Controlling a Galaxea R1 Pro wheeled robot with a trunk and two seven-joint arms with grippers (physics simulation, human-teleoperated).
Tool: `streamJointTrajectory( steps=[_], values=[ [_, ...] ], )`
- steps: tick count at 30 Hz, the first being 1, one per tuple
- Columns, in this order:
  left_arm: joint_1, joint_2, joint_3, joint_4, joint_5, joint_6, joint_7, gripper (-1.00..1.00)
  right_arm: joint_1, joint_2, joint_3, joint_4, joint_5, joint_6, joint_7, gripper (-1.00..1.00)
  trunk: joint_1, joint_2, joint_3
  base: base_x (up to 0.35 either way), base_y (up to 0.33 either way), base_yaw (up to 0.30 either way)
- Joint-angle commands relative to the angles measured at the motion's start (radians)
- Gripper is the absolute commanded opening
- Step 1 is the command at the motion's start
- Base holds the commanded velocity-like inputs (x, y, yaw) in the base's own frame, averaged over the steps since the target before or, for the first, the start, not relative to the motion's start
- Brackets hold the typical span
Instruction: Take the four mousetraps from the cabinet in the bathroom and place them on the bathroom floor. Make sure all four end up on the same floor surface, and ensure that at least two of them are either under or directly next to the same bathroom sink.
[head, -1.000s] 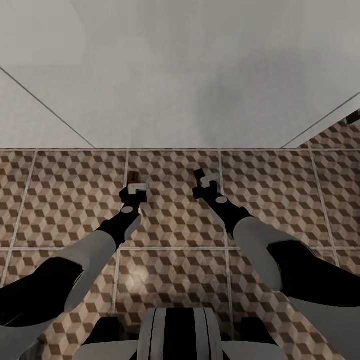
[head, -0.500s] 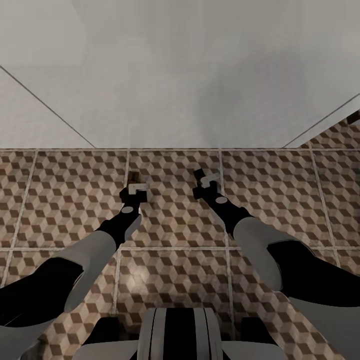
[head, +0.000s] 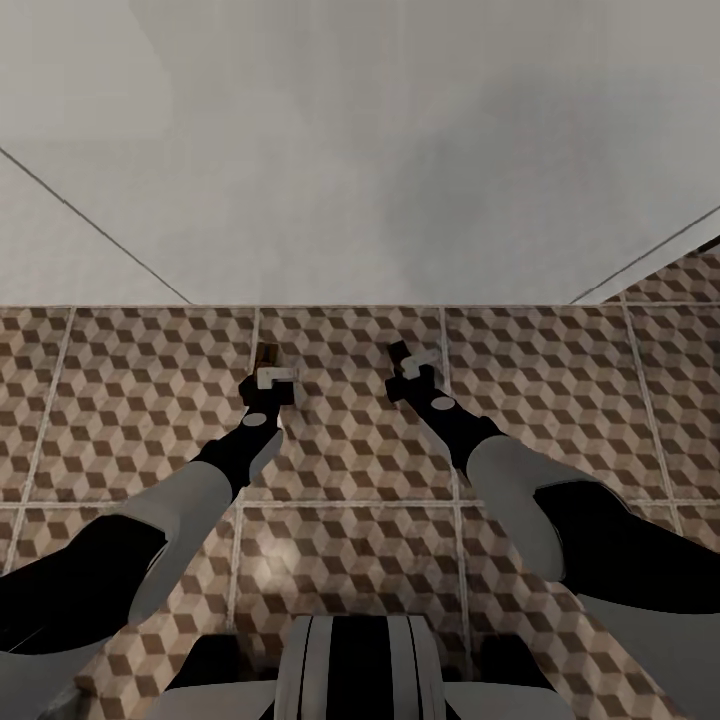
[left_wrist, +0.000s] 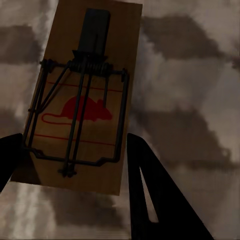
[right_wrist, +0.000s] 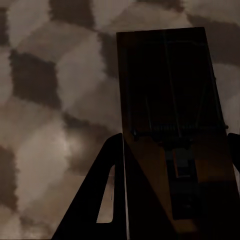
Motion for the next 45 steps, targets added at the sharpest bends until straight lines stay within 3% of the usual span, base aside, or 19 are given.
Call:
streamJointTrajectory(
  steps=[1,21,39,45],
  values=[
    [-0.001,0.0,-0.009,0.001,0.007,-0.003,0.008,-1.0,-0.001,0.0,0.001,0.002,0.004,-0.006,0.001,-1.0,0.0,0.0,0.0,0.261,0.064,0.0],
    [0.001,0.0,-0.009,0.001,0.007,-0.003,0.008,-1.0,-0.001,0.0,0.001,0.005,0.004,-0.011,0.001,-1.0,0.0,0.0,0.0,0.06,0.008,0.0],
    [0.001,0.0,-0.009,-0.001,0.004,-0.005,0.011,-1.0,-0.001,0.0,0.003,0.005,0.004,-0.104,0.001,-1.0,0.0,0.0,0.0,0.0,0.0,0.0],
    [0.001,0.002,-0.009,0.0,0.003,-0.066,0.015,-1.0,-0.001,0.0,0.004,0.005,0.004,-0.107,0.001,-1.0,0.0,0.0,0.0,0.0,0.0,0.0]
  ],
)
